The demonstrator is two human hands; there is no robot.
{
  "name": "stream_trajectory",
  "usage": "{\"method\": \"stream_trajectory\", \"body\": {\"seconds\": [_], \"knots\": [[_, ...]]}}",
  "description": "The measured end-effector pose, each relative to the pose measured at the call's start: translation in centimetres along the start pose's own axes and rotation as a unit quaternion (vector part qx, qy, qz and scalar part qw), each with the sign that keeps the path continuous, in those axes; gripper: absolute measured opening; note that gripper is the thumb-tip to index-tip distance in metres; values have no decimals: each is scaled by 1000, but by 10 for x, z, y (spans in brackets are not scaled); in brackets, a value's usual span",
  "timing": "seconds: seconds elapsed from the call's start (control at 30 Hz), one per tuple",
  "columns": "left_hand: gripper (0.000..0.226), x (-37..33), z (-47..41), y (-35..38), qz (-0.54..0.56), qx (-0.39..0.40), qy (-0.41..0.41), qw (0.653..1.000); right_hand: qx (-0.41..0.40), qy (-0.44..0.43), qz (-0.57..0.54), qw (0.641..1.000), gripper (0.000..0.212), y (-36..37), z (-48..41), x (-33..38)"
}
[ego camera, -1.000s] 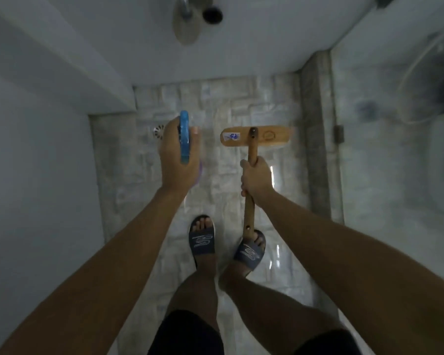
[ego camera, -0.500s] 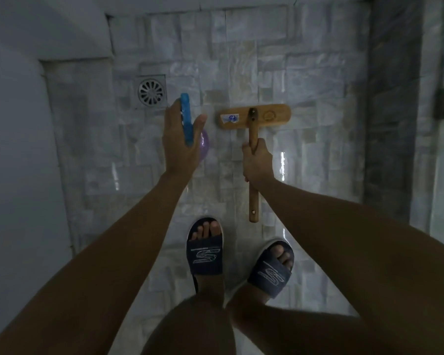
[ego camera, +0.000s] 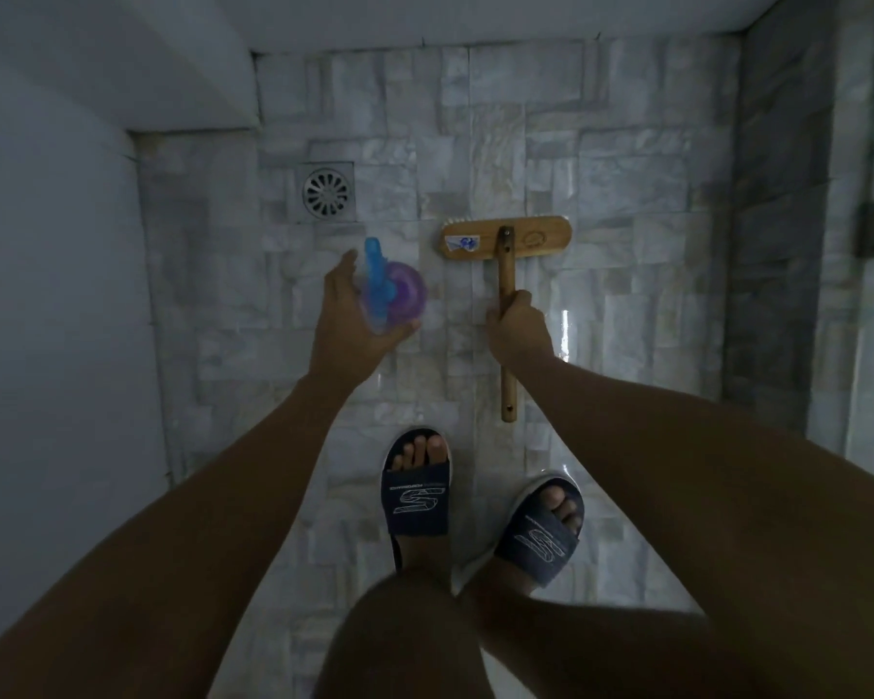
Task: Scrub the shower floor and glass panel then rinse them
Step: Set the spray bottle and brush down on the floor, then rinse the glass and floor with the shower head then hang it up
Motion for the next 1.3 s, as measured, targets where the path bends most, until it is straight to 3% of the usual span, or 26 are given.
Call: {"method": "stream_trajectory", "body": {"seconds": [0.07, 0.23, 0.4, 0.6, 0.73, 0.83, 0.97, 1.3], "knots": [[115, -12, 11, -16, -35, 13, -15, 999, 6, 1, -14, 1000, 38, -15, 18, 12], [90, -101, 48, -76, -121, 21, -18, 992, -7, -72, -47, 996, 42, -86, 107, 68], [63, -297, 90, -173, -102, -42, 99, 989, -74, -187, -113, 973, 29, -227, 232, 173], [49, -609, 163, -312, -43, -165, 291, 941, -212, -365, -191, 886, 13, -468, 429, 334], [34, -778, 226, -391, -31, -217, 405, 888, -275, -456, -239, 812, 6, -608, 563, 413], [35, -878, 267, -436, -22, -250, 464, 849, -315, -509, -246, 762, 5, -690, 646, 458], [35, -994, 308, -484, -23, -299, 527, 795, -352, -570, -241, 702, 11, -787, 742, 507], [36, -1164, 304, -550, -59, -355, 523, 773, -426, -610, -243, 622, 22, -936, 894, 613]]}}
Point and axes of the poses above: each hand's wrist, its own z-axis away from the middle knuckle, its own y-axis out of the palm, x = y × z, the point moved 3 cm from there along -z, towards the middle knuckle, and after that the axes turned 1 degree about z, right-handed, at the moved point
